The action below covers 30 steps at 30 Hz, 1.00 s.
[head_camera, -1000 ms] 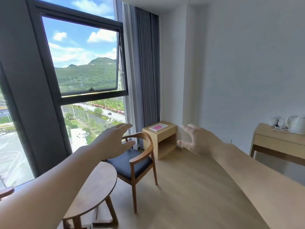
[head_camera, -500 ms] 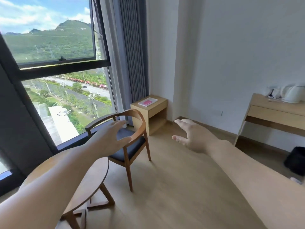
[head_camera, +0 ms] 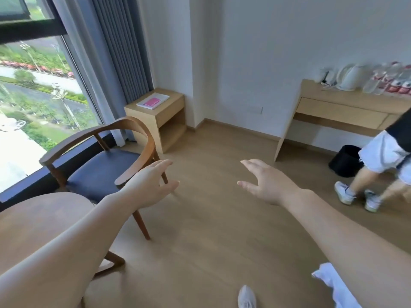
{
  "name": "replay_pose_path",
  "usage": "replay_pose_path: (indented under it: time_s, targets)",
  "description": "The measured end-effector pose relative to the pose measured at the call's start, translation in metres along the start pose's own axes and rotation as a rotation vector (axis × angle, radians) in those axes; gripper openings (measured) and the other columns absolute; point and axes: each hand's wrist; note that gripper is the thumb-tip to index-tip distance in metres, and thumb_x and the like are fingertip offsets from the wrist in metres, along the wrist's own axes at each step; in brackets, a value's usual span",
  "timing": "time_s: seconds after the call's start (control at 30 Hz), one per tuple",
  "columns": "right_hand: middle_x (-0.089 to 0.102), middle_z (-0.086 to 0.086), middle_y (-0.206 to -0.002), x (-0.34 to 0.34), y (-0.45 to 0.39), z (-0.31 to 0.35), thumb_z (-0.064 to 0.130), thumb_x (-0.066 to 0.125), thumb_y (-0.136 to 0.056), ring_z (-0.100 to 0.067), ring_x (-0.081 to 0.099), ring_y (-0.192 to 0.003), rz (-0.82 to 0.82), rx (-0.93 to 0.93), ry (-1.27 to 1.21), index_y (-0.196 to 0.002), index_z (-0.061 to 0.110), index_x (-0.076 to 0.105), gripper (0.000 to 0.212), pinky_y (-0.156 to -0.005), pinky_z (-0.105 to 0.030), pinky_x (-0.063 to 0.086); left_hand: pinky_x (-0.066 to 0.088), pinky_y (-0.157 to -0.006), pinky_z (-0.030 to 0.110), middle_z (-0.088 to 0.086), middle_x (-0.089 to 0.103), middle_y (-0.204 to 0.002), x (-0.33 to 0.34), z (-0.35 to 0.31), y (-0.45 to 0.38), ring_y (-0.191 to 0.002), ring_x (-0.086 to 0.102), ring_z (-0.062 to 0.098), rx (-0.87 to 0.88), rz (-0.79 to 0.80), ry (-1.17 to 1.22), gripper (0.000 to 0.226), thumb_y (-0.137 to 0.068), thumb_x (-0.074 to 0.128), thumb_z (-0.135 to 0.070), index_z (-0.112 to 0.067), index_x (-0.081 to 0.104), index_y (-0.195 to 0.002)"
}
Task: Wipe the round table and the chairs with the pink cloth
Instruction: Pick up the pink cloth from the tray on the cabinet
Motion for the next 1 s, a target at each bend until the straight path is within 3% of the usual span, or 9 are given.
replay_pose_path:
  time_s: [0.13, 0.27, 0.43, 0.5, 0.63, 0.73, 0.87, 1.0]
  targets:
    - [0.020, 0.001, -0.158, -0.005, -0.064, -0.039, 0.053, 0.046, -0.094, -0.018, 0.029, -0.140, -0.007, -0.031, 0.002, -0.152, 0.026, 0.020, 0.069, -0.110, -0.032, 0.029, 0.053, -0.092, 0.036, -0.006, 0.044, -0.140, 0.019, -0.004, -0.066, -0.109, 0.056, 0.012, -0.010, 0.012, -0.002, 0.065, -0.084, 0.060, -0.052, -0.036, 0.035, -0.141]
    - [0.023, 0.001, -0.156, -0.019, -0.144, -0.075, 0.052, 0.046, -0.095, -0.019, 0.031, -0.139, 0.007, -0.117, -0.004, -0.151, 0.024, 0.022, 0.067, -0.108, -0.033, 0.031, 0.053, -0.091, 0.031, -0.006, 0.045, -0.141, 0.035, -0.011, -0.131, -0.108, 0.055, 0.010, -0.072, -0.010, 0.010, 0.064, -0.084, 0.060, -0.052, -0.037, 0.035, -0.141]
    - [0.021, 0.001, -0.157, -0.038, -0.233, -0.103, 0.051, 0.046, -0.095, -0.019, 0.030, -0.140, 0.063, -0.218, -0.017, -0.151, 0.025, 0.022, 0.067, -0.108, -0.033, 0.030, 0.043, -0.060, 0.006, -0.007, 0.049, -0.137, 0.047, -0.020, -0.186, -0.080, 0.054, -0.003, -0.195, -0.056, 0.026, 0.064, -0.082, 0.057, -0.057, -0.040, 0.034, -0.140]
    - [0.022, 0.001, -0.157, -0.043, -0.265, -0.108, 0.051, 0.047, -0.095, -0.019, 0.029, -0.140, 0.070, -0.262, -0.021, -0.151, 0.025, 0.022, 0.066, -0.107, -0.032, 0.030, 0.045, -0.067, 0.007, -0.007, 0.049, -0.138, 0.049, -0.019, -0.203, -0.087, 0.056, -0.002, -0.230, -0.074, 0.054, 0.064, -0.082, 0.057, -0.056, -0.040, 0.034, -0.140]
    - [0.025, 0.001, -0.156, -0.045, -0.326, -0.115, 0.051, 0.048, -0.094, -0.017, 0.030, -0.140, 0.081, -0.353, -0.035, -0.150, 0.026, 0.025, 0.065, -0.107, -0.031, 0.030, 0.046, -0.092, 0.024, -0.007, 0.046, -0.141, 0.053, -0.007, -0.239, -0.122, 0.050, 0.014, -0.303, -0.106, 0.072, 0.065, -0.085, 0.059, -0.051, -0.037, 0.033, -0.143]
    - [0.024, 0.002, -0.156, -0.042, -0.376, -0.123, 0.051, 0.048, -0.095, -0.016, 0.028, -0.141, 0.092, -0.385, -0.027, -0.150, 0.027, 0.025, 0.065, -0.107, -0.030, 0.029, 0.044, -0.095, 0.025, -0.007, 0.045, -0.142, 0.056, 0.008, -0.276, -0.124, 0.048, 0.015, -0.318, -0.105, 0.088, 0.065, -0.085, 0.059, -0.050, -0.037, 0.033, -0.143]
    - [0.023, 0.002, -0.157, -0.038, -0.452, -0.138, 0.051, 0.047, -0.095, -0.016, 0.028, -0.141, 0.116, -0.366, -0.011, -0.151, 0.027, 0.024, 0.065, -0.106, -0.029, 0.029, 0.043, -0.090, 0.022, -0.006, 0.043, -0.143, 0.060, 0.039, -0.353, -0.111, 0.049, 0.007, -0.327, -0.082, 0.109, 0.066, -0.086, 0.059, -0.050, -0.037, 0.030, -0.143]
    - [0.024, 0.002, -0.156, -0.039, -0.533, -0.149, 0.050, 0.047, -0.095, -0.016, 0.031, -0.139, 0.129, -0.330, 0.003, -0.151, 0.026, 0.024, 0.065, -0.104, -0.027, 0.030, 0.043, -0.095, 0.027, -0.007, 0.037, -0.147, 0.058, 0.074, -0.447, -0.124, 0.047, 0.013, -0.324, -0.075, 0.118, 0.068, -0.085, 0.058, -0.055, -0.040, 0.027, -0.144]
Point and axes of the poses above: each hand's wrist, its own y-axis away from the middle knuckle, its own x-axis out of the palm, z = x × y
